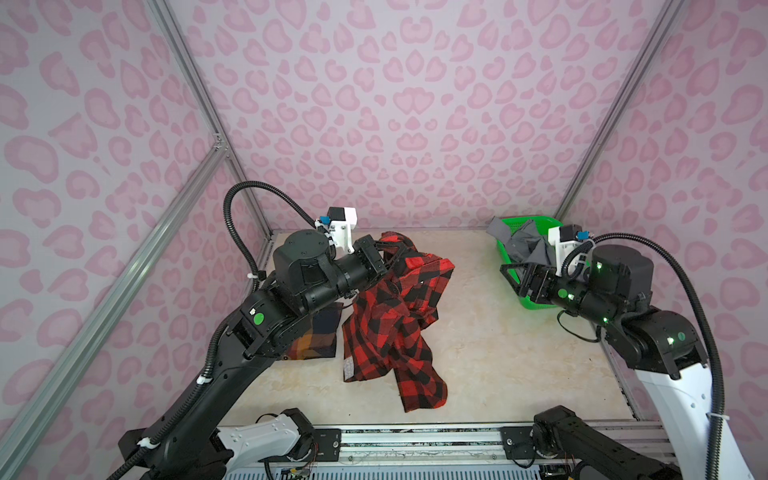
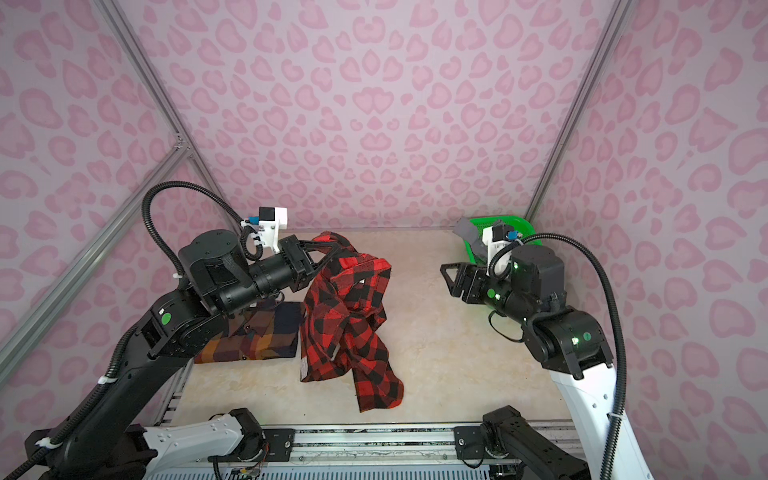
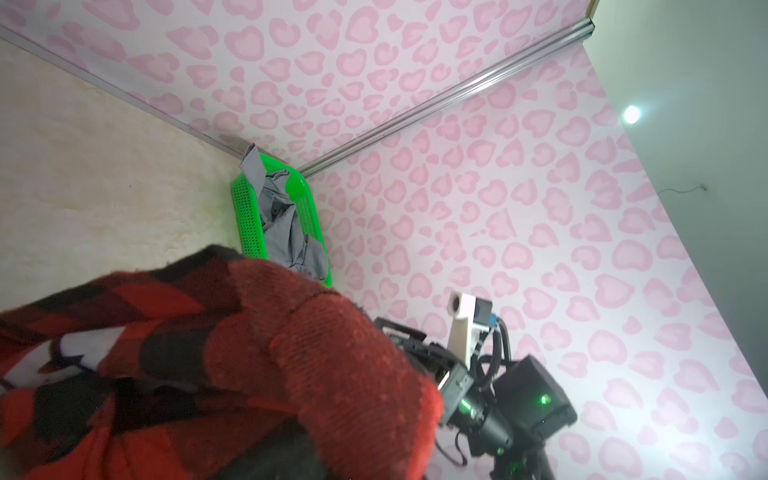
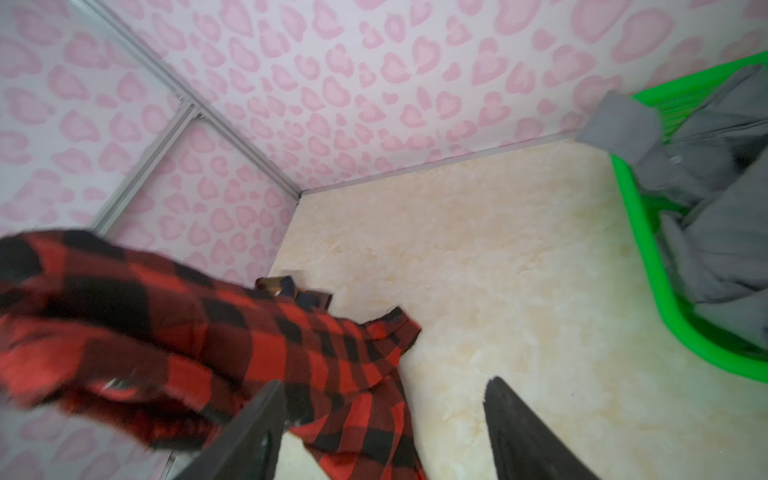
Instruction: Fold and stack the long sleeve shirts
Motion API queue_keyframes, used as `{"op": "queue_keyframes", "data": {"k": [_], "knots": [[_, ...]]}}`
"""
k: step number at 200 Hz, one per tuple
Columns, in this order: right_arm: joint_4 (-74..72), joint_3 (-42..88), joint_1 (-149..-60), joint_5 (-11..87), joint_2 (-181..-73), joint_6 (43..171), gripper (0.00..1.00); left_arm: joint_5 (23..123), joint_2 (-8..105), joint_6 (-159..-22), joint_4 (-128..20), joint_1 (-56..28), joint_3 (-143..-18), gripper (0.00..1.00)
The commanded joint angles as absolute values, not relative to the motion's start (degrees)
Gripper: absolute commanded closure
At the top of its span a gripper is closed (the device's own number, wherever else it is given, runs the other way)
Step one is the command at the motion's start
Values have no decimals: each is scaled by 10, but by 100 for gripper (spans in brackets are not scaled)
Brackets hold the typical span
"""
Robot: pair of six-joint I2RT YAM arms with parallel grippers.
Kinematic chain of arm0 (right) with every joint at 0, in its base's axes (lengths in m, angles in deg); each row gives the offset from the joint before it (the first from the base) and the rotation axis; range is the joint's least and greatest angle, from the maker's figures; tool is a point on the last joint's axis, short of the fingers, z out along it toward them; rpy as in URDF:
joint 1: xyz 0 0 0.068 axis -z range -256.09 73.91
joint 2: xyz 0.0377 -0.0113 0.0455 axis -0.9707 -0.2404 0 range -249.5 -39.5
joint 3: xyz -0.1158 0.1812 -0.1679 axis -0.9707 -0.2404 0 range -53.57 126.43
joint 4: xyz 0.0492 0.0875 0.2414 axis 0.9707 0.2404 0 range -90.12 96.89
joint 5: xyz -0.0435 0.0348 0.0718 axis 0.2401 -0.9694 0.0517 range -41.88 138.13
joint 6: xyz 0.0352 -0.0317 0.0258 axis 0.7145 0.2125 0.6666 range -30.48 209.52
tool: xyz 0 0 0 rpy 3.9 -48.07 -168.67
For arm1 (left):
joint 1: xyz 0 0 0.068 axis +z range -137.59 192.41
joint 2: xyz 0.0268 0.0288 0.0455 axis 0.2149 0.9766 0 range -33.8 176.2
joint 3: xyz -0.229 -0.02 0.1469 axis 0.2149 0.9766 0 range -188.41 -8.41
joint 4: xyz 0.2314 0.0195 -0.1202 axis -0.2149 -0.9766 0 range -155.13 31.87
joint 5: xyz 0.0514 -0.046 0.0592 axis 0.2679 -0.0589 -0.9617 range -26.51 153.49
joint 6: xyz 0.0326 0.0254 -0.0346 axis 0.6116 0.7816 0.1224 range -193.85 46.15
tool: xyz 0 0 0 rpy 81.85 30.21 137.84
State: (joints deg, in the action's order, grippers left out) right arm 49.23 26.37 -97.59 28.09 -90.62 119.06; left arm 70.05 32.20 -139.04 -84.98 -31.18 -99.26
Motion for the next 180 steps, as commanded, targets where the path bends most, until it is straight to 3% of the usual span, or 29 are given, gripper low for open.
{"op": "queue_keyframes", "data": {"k": [1, 25, 60, 116, 180], "knots": [[412, 198, -1055, 268, -853, 1258, 24, 659, 339, -1431, -817, -311, -1009, 98], [257, 40, -1190, 296, -793, 1313, 25, 657, 359, -1445, -797, -311, -1017, 98], [97, -66, -1352, 397, -859, 1279, 28, 670, 388, -1460, -781, -312, -1023, 99], [-63, -90, -1374, 427, -1019, 1284, 34, 646, 372, -1477, -748, -314, -981, 99], [-166, -75, -1375, 473, -1116, 1254, 44, 640, 365, -1493, -719, -316, -944, 99]]}}
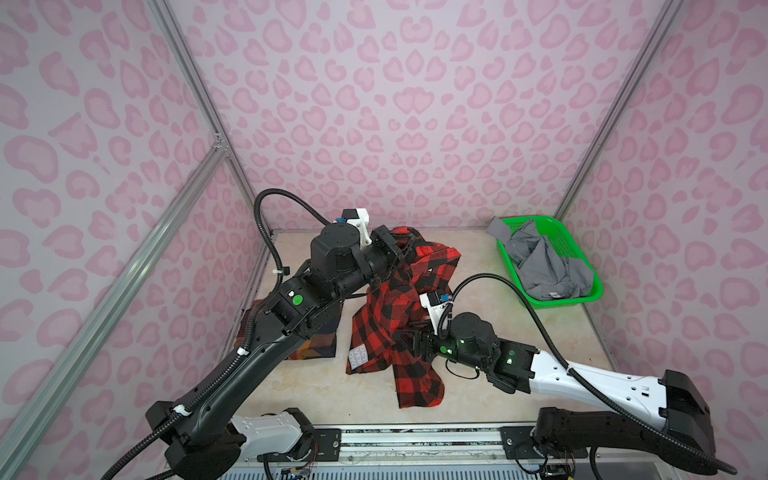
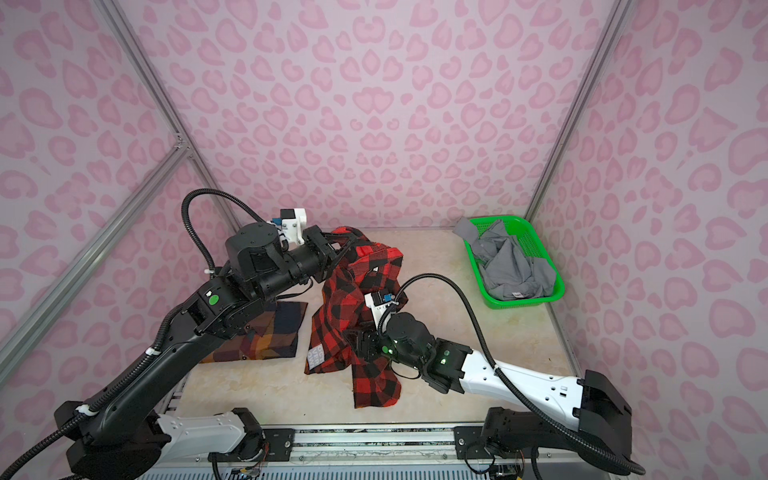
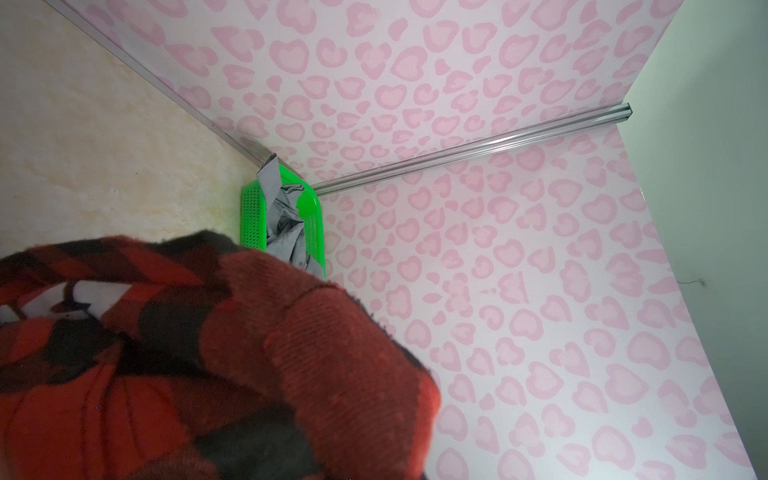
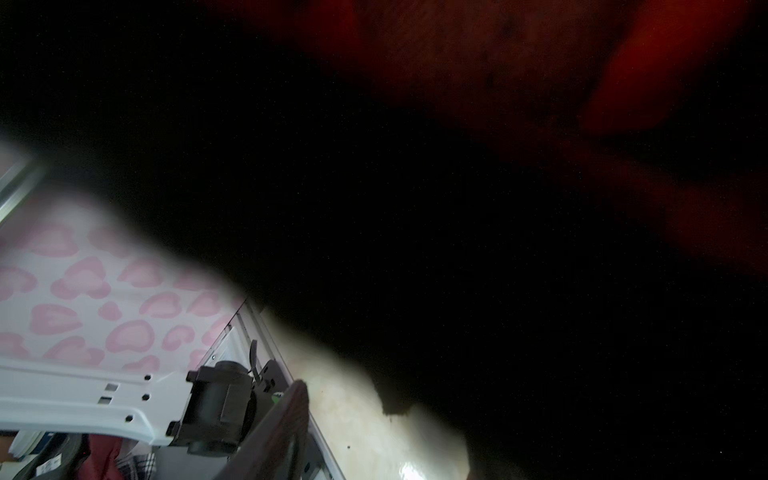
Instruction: Fold and stack the long sleeve shirts
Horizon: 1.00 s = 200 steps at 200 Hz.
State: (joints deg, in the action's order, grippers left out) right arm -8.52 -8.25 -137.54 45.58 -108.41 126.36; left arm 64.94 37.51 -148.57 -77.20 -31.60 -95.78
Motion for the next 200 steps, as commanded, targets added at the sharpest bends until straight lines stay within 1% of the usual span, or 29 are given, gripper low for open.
{"op": "queue_keyframes", "data": {"k": [1, 7, 13, 28, 32, 37, 49, 68, 83, 102, 120, 126, 131, 140, 143, 145, 148, 162, 172, 184, 187, 192, 200], "knots": [[-167, -75, -1376, 473, -1118, 1254, 44, 639, 365, -1493, -719, -316, -944, 99], [-174, -73, -1375, 473, -1131, 1256, 46, 637, 363, -1493, -717, -316, -942, 99], [-181, -72, -1374, 477, -1140, 1259, 50, 636, 362, -1493, -716, -316, -940, 99], [-213, -72, -1375, 471, -1156, 1264, 64, 634, 358, -1492, -714, -316, -936, 99], [-219, -68, -1377, 471, -1158, 1263, 70, 633, 357, -1492, -713, -315, -935, 99], [-223, -65, -1379, 475, -1159, 1260, 73, 630, 355, -1490, -714, -315, -933, 99], [-216, -44, -1389, 493, -1155, 1244, 87, 625, 351, -1480, -714, -316, -931, 99], [-173, -12, -1404, 522, -1128, 1219, 100, 623, 345, -1454, -718, -313, -927, 98], [-126, 6, -1414, 568, -1083, 1203, 100, 627, 349, -1410, -749, -307, -940, 97], [-72, 20, -1416, 628, -1011, 1193, 100, 663, 365, -1352, -785, -286, -954, 97], [-8, 47, -1416, 683, -950, 1176, 100, 719, 392, -1305, -824, -255, -976, 89], [9, 59, -1415, 698, -936, 1171, 100, 731, 402, -1291, -843, -245, -987, 86], [28, 71, -1415, 710, -926, 1168, 100, 741, 410, -1278, -851, -239, -995, 81], [51, 90, -1415, 730, -913, 1164, 100, 760, 428, -1248, -869, -231, -1013, 68], [61, 101, -1415, 738, -908, 1163, 100, 768, 437, -1239, -878, -229, -1023, 65], [62, 104, -1415, 741, -907, 1162, 100, 772, 443, -1233, -887, -227, -1030, 60], [70, 112, -1415, 748, -904, 1161, 100, 781, 452, -1224, -897, -225, -1041, 57], [96, 149, -1415, 777, -893, 1159, 100, 827, 504, -1180, -960, -218, -1102, 53], [111, 180, -1415, 796, -892, 1155, 100, 835, 531, -1151, -1007, -218, -1142, 50], [136, 223, -1415, 824, -895, 1156, 100, 835, 542, -1124, -1043, -218, -1162, 47], [142, 234, -1415, 831, -897, 1154, 100, 833, 541, -1117, -1048, -218, -1162, 44], [151, 255, -1415, 848, -901, 1151, 100, 831, 536, -1105, -1053, -217, -1161, 32], [160, 277, -1415, 862, -907, 1148, 100, 826, 523, -1088, -1062, -219, -1153, 29]]}}
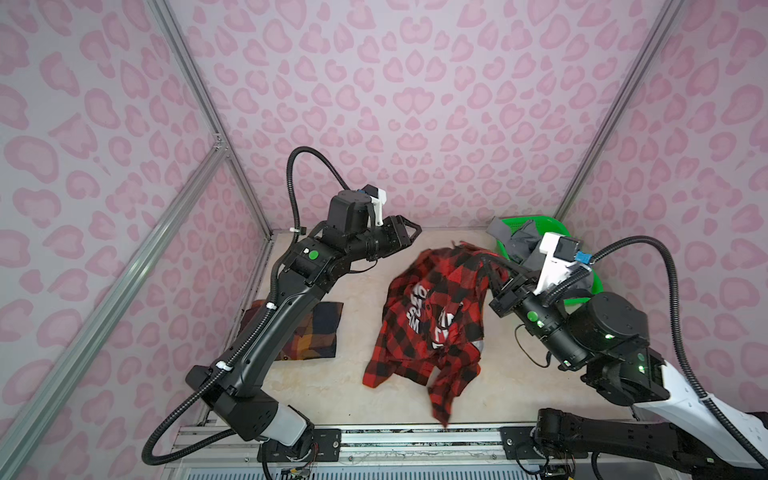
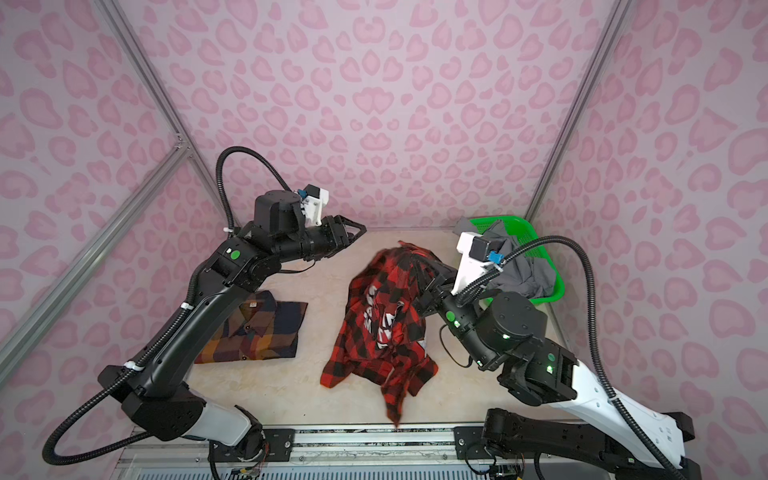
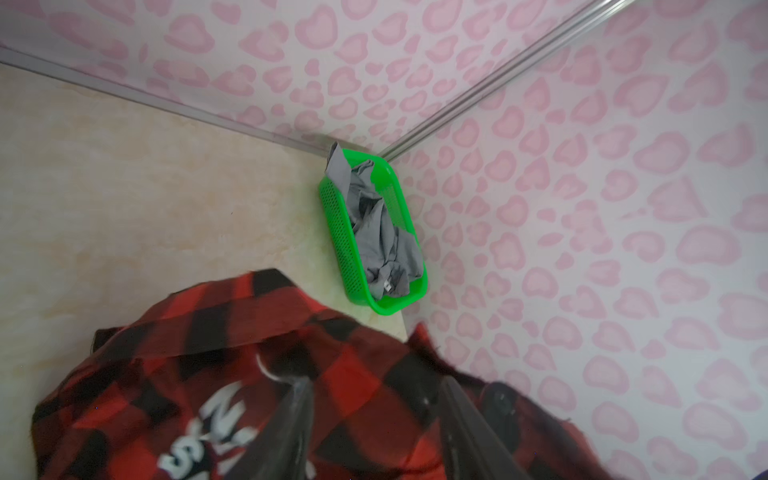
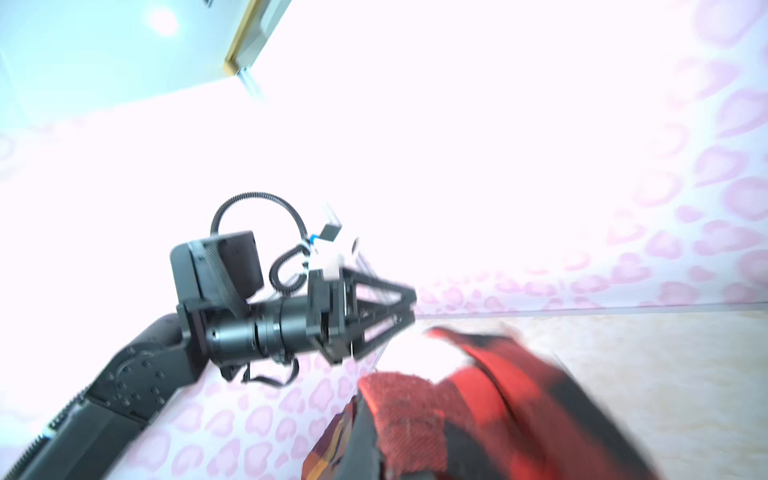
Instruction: Fold and stack the long sleeve shirts
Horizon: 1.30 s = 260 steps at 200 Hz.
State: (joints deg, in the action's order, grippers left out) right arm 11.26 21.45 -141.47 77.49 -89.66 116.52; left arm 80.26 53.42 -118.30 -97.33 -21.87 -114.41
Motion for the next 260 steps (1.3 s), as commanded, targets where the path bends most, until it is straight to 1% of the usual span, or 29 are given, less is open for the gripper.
{"op": "queue_keyframes", "data": {"k": [1, 25, 62, 82, 99, 107, 116, 143, 170, 190, 204, 220, 232, 237, 244, 248, 260], "knots": [[161, 281, -1415, 864, -909, 1148, 100, 826, 521, -1085, -1062, -218, -1152, 28], [196, 372, -1415, 926, -951, 1145, 100, 831, 448, -1060, -1039, -240, -1065, 26], [224, 487, -1417, 1002, -1032, 1123, 100, 775, 328, -1018, -993, -368, -925, 25], [210, 549, -1422, 1034, -1074, 1083, 100, 765, 249, -1026, -890, -429, -797, 24], [210, 604, -1426, 1059, -1111, 1042, 100, 752, 216, -1023, -821, -475, -724, 23], [214, 635, -1427, 1066, -1130, 1023, 100, 747, 218, -1009, -804, -501, -708, 23], [219, 669, -1431, 1077, -1152, 1000, 100, 718, 229, -995, -799, -536, -706, 23], [196, 761, -1446, 1131, -1212, 896, 100, 638, 300, -947, -795, -632, -731, 21], [26, 776, -1491, 1203, -1241, 703, 100, 545, 387, -929, -787, -688, -769, 17], [-104, 786, -1531, 1233, -1258, 579, 100, 475, 435, -927, -760, -702, -778, 15], [-158, 805, -1549, 1244, -1274, 519, 100, 432, 454, -937, -715, -702, -767, 14], [-167, 829, -1560, 1254, -1287, 499, 100, 385, 469, -948, -659, -703, -751, 9], [-175, 831, -1573, 1255, -1287, 495, 100, 350, 475, -959, -611, -703, -729, 3], [-178, 829, -1577, 1255, -1285, 496, 100, 340, 479, -959, -594, -703, -721, 2], [-178, 829, -1581, 1256, -1282, 497, 100, 322, 484, -963, -579, -703, -713, 1], [-180, 828, -1584, 1257, -1281, 498, 100, 305, 486, -970, -576, -703, -709, 3], [-179, 825, -1591, 1257, -1273, 503, 100, 280, 490, -985, -568, -701, -688, 3]]}}
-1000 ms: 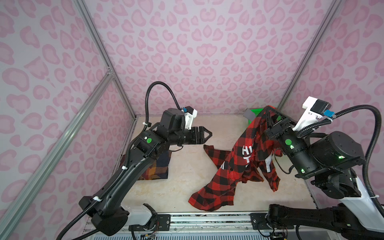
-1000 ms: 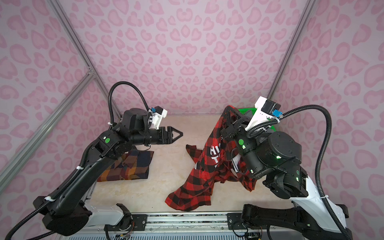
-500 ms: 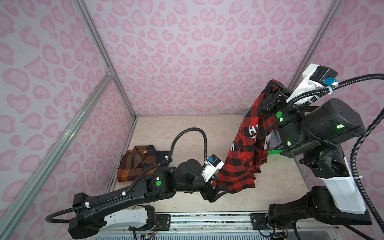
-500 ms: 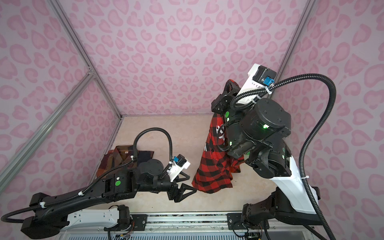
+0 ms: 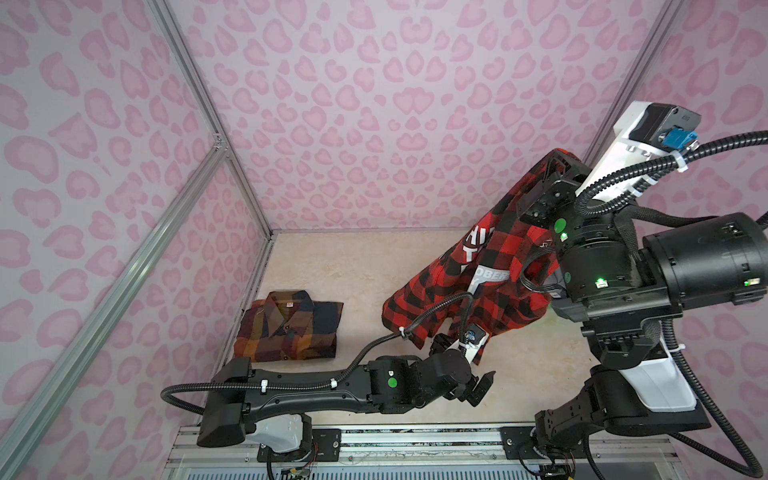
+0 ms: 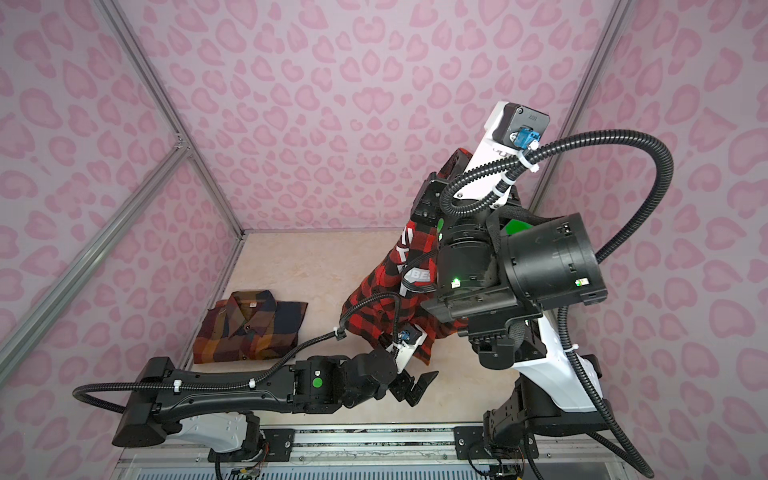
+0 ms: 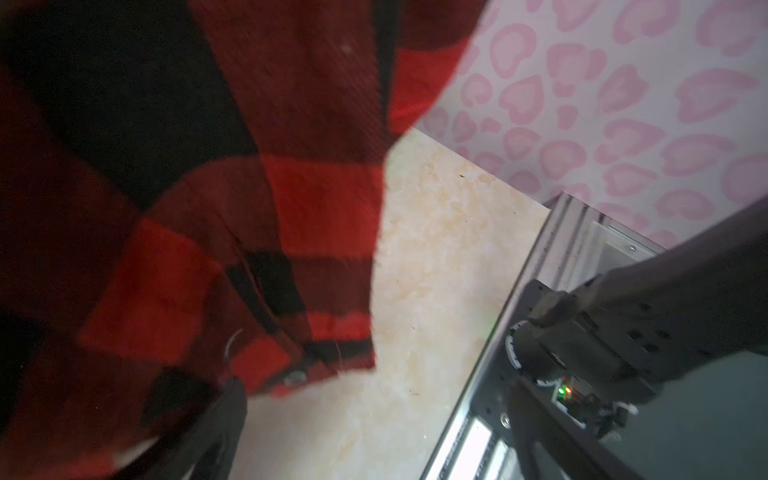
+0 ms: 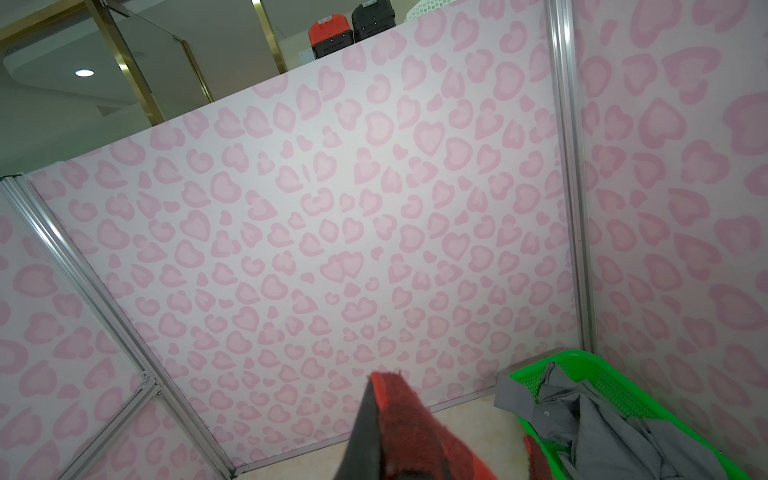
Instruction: Fold and stack the long sleeve shirts
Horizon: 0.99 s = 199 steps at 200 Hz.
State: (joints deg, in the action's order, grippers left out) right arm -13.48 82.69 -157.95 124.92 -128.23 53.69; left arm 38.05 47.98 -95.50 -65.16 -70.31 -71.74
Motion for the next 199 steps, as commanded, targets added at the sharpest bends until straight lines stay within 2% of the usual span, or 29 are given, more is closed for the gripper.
{"op": "queue_keyframes", "data": {"k": [1, 41, 73, 162, 199], "knots": [[-179, 824, -1591, 1258, -1272, 503, 100, 279, 490, -986, -567, -701, -685, 3], [-147, 798, -1608, 1261, -1238, 550, 100, 238, 488, -1061, -561, -698, -613, 3], [-167, 752, -1627, 1263, -1213, 561, 100, 191, 500, -1100, -551, -688, -607, 2], [-174, 698, -1638, 1253, -1181, 587, 100, 297, 536, -1118, -413, -673, -602, 3], [-151, 697, -1657, 1247, -1172, 611, 100, 293, 559, -1110, -388, -672, -595, 3]]}}
